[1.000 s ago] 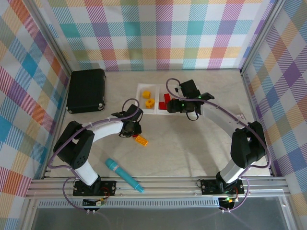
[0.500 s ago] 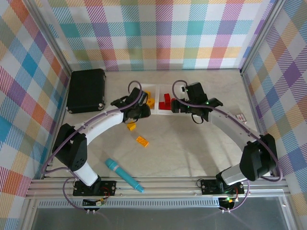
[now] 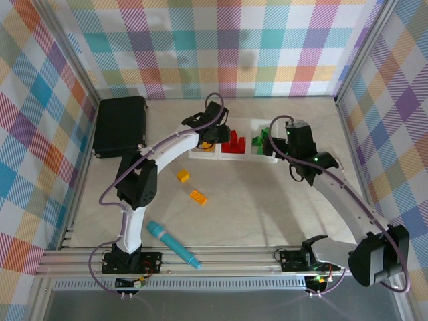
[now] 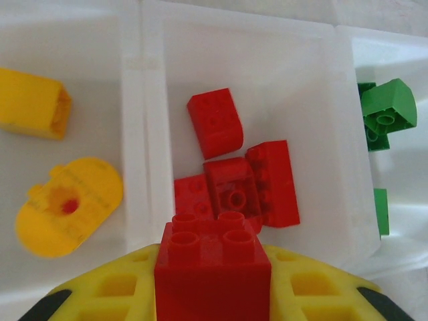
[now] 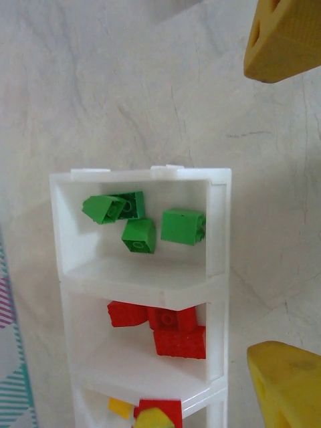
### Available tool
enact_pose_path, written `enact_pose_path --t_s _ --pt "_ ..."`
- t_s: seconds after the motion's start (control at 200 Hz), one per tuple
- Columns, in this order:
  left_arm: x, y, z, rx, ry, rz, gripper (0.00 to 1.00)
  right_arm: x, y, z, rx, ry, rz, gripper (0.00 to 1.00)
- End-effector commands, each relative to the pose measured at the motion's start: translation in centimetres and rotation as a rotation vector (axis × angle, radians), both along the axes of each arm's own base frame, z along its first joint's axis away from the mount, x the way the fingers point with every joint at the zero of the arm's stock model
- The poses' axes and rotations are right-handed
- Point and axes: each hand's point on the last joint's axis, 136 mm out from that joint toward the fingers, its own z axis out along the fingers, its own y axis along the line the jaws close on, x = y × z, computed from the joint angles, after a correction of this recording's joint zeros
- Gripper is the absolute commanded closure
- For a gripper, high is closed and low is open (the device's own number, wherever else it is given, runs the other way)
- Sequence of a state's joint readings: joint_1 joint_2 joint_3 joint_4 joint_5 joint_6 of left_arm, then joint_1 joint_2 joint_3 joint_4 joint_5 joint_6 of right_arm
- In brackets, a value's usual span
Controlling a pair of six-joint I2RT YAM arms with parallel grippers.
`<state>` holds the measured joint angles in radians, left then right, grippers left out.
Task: Sort the legos into containers by color
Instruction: Pick up the lego from the center of the table, then place the lego in the container.
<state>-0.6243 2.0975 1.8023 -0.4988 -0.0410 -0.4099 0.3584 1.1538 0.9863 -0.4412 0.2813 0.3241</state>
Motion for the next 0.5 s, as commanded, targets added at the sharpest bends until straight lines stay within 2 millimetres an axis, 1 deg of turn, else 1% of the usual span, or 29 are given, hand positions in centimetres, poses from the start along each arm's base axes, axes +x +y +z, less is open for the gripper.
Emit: enact_pose_path --t_s 0.0,0.105,0.255,0.36,0.42,0.495 --pt "-0.2 -2.6 1.4 -0.008 -0.035 -0.086 0.77 -0.7 -0.3 1.2 -0.003 -0.062 0.014 0.01" --pt "0.1 -3.8 0.7 0.000 -0.040 -0.104 0.76 -1.4 -0.5 1.7 -0.002 -0.100 0.030 0.01" --pt "0.8 -4.4 -0.6 0.032 -0.057 -0.097 0.73 -1.6 -0.4 1.5 -0.005 -0.101 0.045 0.01" --pt "1.3 -4.6 -1.3 0.047 -0.064 -0.091 0.66 -1.5 -0.2 1.2 -0.002 -0.083 0.055 0.01" --pt "1.8 -4.4 -1.3 0.056 -0.080 -0.075 0.55 -1.5 -0.2 0.9 -0.004 -0.071 0.053 0.01" --pt "2.3 -4.6 -0.9 0.042 -0.104 -0.066 0.47 -1.5 -0.2 0.7 -0.008 -0.063 0.053 0.01"
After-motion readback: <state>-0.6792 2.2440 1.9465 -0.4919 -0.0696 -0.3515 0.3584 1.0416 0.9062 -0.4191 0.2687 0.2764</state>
